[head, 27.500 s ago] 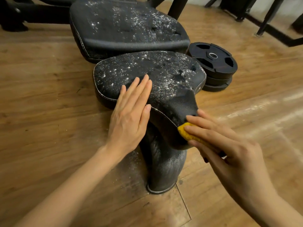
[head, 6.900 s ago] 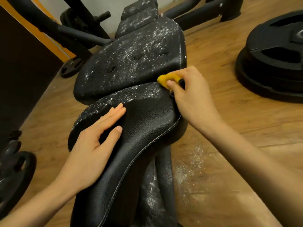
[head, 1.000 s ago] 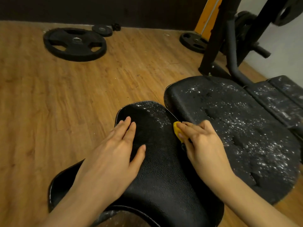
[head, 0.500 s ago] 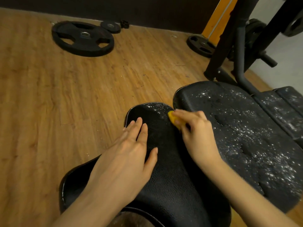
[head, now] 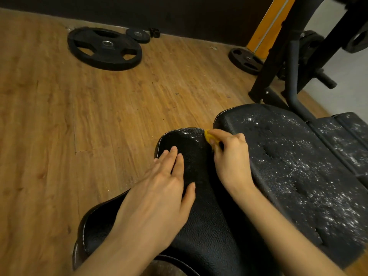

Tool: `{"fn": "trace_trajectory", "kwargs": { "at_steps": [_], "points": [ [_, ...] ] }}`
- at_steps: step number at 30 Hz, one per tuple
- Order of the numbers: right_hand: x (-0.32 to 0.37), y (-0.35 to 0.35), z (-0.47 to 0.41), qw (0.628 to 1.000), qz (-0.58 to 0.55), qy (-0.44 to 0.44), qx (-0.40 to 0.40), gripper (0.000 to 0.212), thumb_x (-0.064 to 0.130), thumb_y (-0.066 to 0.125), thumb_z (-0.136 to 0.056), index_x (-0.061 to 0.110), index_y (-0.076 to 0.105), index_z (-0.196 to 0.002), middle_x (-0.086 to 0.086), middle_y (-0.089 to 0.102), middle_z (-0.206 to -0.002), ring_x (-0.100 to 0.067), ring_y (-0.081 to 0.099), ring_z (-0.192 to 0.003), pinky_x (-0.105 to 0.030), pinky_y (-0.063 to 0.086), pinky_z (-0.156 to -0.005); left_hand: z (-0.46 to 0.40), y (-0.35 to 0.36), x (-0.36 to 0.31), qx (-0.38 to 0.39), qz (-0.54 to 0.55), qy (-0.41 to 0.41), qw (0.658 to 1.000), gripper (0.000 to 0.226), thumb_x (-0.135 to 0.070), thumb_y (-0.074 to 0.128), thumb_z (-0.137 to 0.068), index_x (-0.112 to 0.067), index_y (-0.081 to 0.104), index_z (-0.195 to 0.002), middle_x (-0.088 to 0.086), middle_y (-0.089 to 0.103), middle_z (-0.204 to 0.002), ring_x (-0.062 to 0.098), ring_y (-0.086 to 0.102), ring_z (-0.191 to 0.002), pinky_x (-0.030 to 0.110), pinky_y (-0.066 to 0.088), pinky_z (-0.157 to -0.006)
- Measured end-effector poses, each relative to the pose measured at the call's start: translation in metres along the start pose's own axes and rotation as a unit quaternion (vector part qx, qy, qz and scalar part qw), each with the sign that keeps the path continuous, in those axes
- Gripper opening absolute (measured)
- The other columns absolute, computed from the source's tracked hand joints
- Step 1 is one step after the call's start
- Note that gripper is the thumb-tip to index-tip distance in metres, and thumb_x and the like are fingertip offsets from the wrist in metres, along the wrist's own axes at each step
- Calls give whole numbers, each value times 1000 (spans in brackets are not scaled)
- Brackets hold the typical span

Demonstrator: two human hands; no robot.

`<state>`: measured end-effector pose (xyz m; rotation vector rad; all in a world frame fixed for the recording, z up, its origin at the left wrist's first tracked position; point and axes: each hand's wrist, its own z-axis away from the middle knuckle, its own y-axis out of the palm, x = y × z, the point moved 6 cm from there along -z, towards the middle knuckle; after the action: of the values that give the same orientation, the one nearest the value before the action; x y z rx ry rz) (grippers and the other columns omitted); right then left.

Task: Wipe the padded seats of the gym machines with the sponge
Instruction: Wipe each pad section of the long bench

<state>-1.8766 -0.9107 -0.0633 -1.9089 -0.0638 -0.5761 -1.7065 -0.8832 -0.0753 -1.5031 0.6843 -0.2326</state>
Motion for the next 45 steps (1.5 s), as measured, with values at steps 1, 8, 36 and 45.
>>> {"fn": "trace_trajectory", "kwargs": {
  "at_steps": [1, 8, 36, 45],
  "points": [
    [12, -2, 15, 999, 2, -38, -1, 30, 5, 61, -91, 20, 70, -115, 0, 69, -116, -17, 50, -96, -19, 38, -87, 0, 0, 0, 1, 7, -1, 1000, 62, -47, 36, -89, -6, 64, -126, 9, 61, -133, 15, 61, -119, 20, 33, -92],
    [12, 2, 6, 995, -40, -76, 47, 31, 10, 63, -90, 23, 69, -118, 1, 67, -110, -13, 53, -97, -6, 35, -85, -2, 2, 1, 6, 33, -11, 999, 63, -45, 36, -88, -3, 64, -125, 11, 61, -133, 17, 61, -119, 21, 35, -93],
    [48, 28, -16, 995, -52, -68, 59, 24, 11, 62, -92, 18, 71, -113, 4, 70, -110, -6, 60, -101, -14, 43, -91, 7, -5, 21, 43, 105, -98, 989, 58, -45, 34, -87, -13, 71, -117, 2, 70, -120, 6, 72, -85, 21, 53, -52],
    [31, 26, -40, 993, -56, 7, 103, 21, 20, 62, -93, 18, 72, -111, 1, 71, -103, -13, 62, -102, -6, 39, -83, 6, 0, 21, -10, 90, -87, 992, 59, -43, 36, -88, -5, 68, -120, 11, 68, -121, 16, 69, -105, 25, 57, -71]
  ]
}}
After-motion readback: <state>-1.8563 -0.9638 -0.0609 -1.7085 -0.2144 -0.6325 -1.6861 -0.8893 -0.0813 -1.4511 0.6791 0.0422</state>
